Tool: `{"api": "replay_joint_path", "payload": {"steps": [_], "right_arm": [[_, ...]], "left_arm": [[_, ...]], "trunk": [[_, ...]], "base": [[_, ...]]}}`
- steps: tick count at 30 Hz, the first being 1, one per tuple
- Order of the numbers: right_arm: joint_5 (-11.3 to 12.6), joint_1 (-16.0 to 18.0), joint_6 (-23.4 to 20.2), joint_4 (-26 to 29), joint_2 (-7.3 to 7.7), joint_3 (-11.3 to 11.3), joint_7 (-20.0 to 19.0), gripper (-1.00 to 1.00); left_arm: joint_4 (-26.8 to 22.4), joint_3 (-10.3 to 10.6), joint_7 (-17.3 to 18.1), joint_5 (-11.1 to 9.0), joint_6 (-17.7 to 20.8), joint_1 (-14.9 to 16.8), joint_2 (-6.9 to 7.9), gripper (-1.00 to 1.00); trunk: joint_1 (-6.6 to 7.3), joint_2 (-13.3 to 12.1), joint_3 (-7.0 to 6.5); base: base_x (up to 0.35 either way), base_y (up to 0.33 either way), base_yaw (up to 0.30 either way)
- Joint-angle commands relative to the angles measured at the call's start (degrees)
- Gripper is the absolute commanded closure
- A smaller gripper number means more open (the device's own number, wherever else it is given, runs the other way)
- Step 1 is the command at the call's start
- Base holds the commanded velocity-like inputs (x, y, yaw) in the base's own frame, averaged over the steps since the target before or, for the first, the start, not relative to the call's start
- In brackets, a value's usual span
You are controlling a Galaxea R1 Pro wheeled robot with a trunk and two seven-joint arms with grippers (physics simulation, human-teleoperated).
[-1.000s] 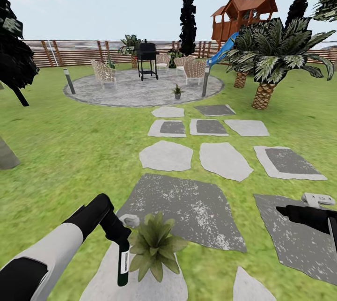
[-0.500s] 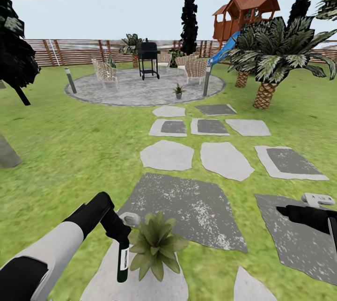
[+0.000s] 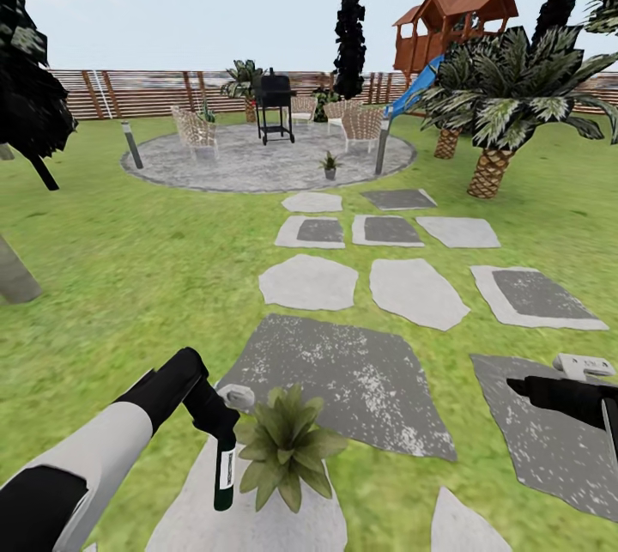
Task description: Pick up the pesticide atomizer in the garden and spray insectifuge to fully cover both potted plants in the garden.
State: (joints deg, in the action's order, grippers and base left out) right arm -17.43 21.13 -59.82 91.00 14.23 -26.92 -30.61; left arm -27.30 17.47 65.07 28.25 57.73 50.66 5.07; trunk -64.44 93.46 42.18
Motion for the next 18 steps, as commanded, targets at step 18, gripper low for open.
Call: {"api": "replay_joint_path", "payload": {"steps": [18], "right_arm": [[-0.59,0.05,-0.18,0.08,0.0,-0.06,-0.59,-1.0]], "left_arm": [[-0.12,0.11,0.41,0.65,0.37,0.45,0.81,1.0]], "trunk": [[-3.52,6.46,3.98]], "base": [[0.0,0.0,0.0]]}}
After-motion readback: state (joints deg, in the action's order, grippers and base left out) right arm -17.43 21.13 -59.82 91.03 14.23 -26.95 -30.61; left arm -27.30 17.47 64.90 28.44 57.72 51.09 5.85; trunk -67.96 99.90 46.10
